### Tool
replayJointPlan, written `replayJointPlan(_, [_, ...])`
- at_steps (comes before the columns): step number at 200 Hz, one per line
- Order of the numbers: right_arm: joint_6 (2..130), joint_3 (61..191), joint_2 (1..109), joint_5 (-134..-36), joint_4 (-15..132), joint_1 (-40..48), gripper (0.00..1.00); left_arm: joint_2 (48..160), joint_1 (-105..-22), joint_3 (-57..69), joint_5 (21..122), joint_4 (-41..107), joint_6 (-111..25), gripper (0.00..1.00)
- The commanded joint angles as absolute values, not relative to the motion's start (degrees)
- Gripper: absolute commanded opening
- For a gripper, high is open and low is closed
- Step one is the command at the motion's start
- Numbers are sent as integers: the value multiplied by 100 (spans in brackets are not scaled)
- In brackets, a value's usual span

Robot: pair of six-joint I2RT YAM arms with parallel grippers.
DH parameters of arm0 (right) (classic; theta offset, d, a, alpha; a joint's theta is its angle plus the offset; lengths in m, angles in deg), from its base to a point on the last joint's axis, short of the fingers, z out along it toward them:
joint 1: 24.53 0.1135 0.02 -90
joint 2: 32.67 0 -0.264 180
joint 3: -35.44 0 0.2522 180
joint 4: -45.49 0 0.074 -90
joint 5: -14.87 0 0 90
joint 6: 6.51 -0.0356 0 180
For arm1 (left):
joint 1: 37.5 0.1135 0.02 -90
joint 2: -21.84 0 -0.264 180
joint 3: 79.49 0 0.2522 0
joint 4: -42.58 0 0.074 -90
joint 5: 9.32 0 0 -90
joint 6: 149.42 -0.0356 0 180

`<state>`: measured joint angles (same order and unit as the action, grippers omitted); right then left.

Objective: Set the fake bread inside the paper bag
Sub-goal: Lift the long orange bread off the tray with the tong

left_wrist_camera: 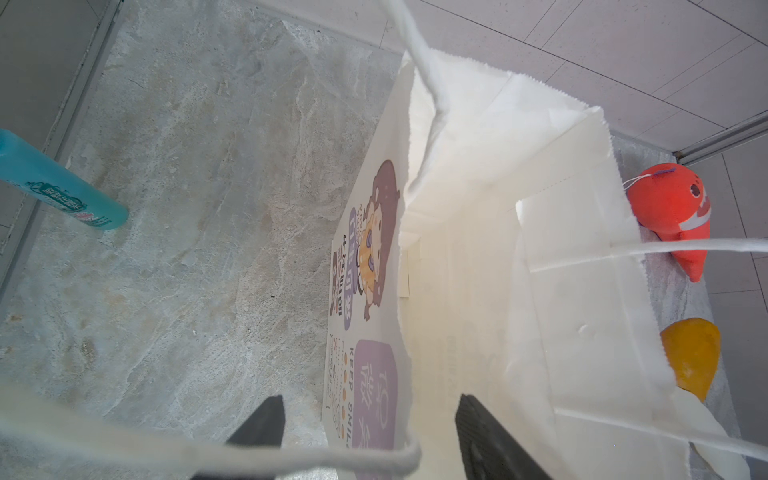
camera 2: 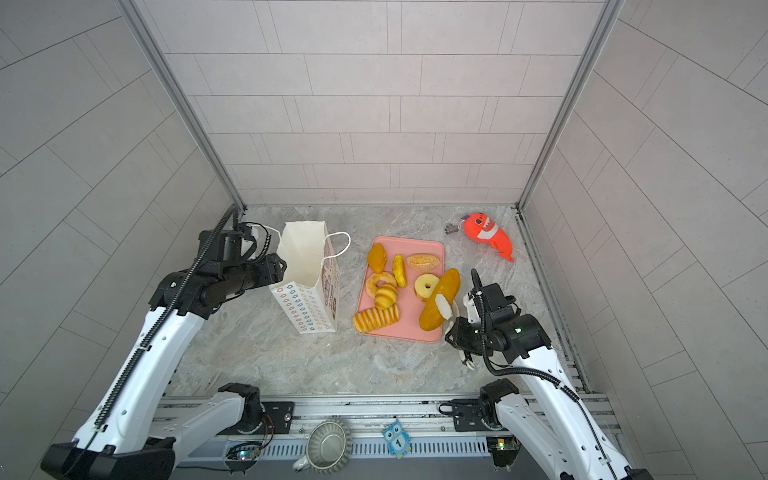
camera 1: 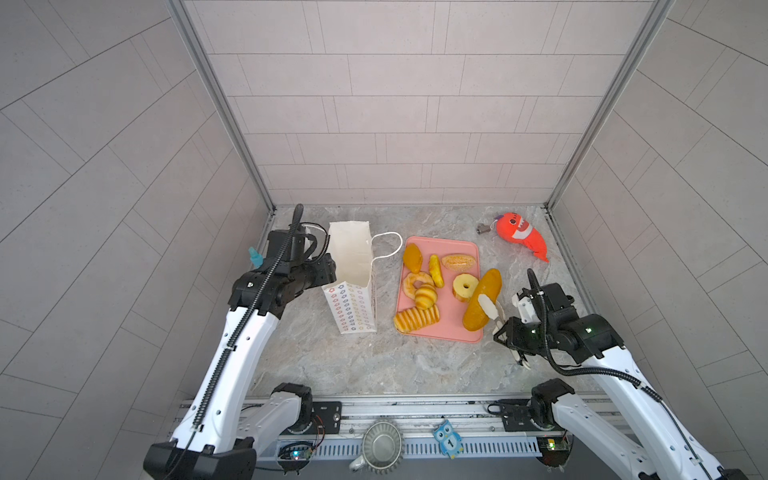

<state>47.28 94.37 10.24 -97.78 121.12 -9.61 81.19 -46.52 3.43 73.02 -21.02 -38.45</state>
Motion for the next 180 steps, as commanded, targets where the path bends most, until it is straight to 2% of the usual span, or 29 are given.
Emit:
replayJointPlan(1, [4892,9686,949,-9518,12270,-984,30,8027,-4620,417,7326,-2169,-3859,72])
replayJointPlan(64, [5227,10368,1192,-9259,12332,-976,30,7981,-4621,504,7346,-2233,-3859,66])
replayJointPlan(117, [5635,11459,1617,-8833,12364,-975,29,7984,-4616,508,7253,-2242,-3801,45])
replayJointPlan(157, [5715,12207,1970,-8727,12234,-935,29,7937,-4614,535,7234,-2269,-3715,34])
replayJointPlan(180, [5711,12579,2201,-8703,12119,-875,28,7901,-4612,494,7225,-2252,-3659,32])
